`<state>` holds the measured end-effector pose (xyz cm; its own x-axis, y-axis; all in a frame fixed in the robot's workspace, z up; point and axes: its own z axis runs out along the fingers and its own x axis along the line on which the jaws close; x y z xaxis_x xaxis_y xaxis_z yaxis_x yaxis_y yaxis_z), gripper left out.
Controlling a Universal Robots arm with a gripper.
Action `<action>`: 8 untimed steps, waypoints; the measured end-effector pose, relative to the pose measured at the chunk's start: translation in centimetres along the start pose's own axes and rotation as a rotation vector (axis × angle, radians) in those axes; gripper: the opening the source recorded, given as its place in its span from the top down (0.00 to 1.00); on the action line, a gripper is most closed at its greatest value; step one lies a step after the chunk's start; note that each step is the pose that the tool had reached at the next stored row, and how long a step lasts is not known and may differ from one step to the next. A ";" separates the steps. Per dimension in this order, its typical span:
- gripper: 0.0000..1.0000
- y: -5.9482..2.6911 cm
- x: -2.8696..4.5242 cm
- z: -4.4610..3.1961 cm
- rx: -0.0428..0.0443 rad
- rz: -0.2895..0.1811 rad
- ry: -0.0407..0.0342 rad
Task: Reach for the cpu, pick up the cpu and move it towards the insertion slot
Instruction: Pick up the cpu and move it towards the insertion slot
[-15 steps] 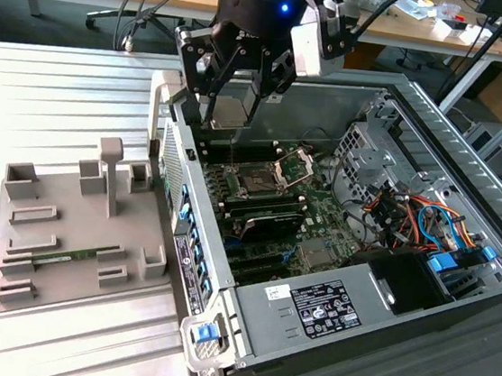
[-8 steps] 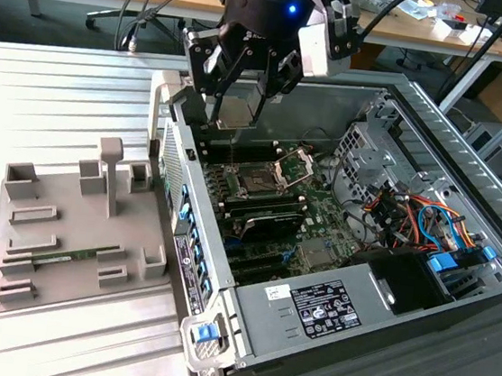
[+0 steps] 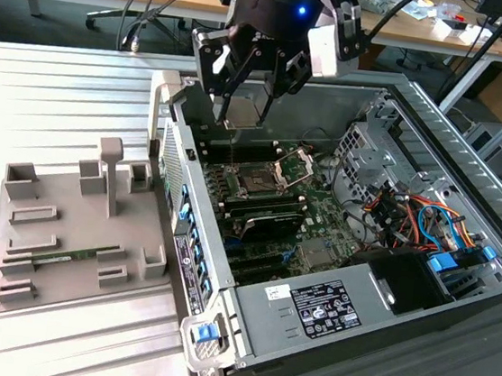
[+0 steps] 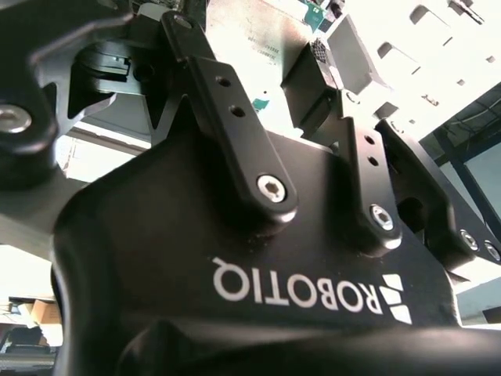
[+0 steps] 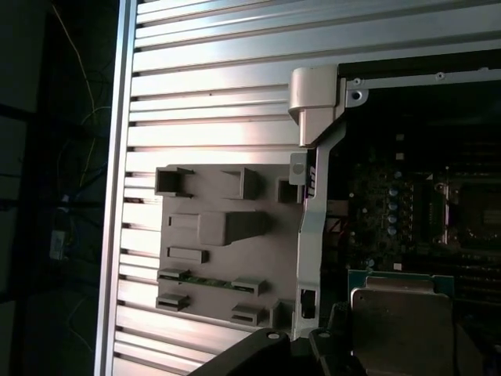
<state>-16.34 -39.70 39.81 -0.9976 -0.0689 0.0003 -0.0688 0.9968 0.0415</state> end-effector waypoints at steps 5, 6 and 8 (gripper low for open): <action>0.45 -0.03 -0.40 0.00 -0.0001 0.000 0.0000; 0.45 -0.03 -0.47 0.00 0.0000 0.000 0.0001; 0.45 -0.04 -0.62 0.00 0.0000 0.000 0.0001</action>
<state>-15.73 -39.70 39.81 -0.9976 -0.0689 0.0003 -0.0688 0.9968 0.0415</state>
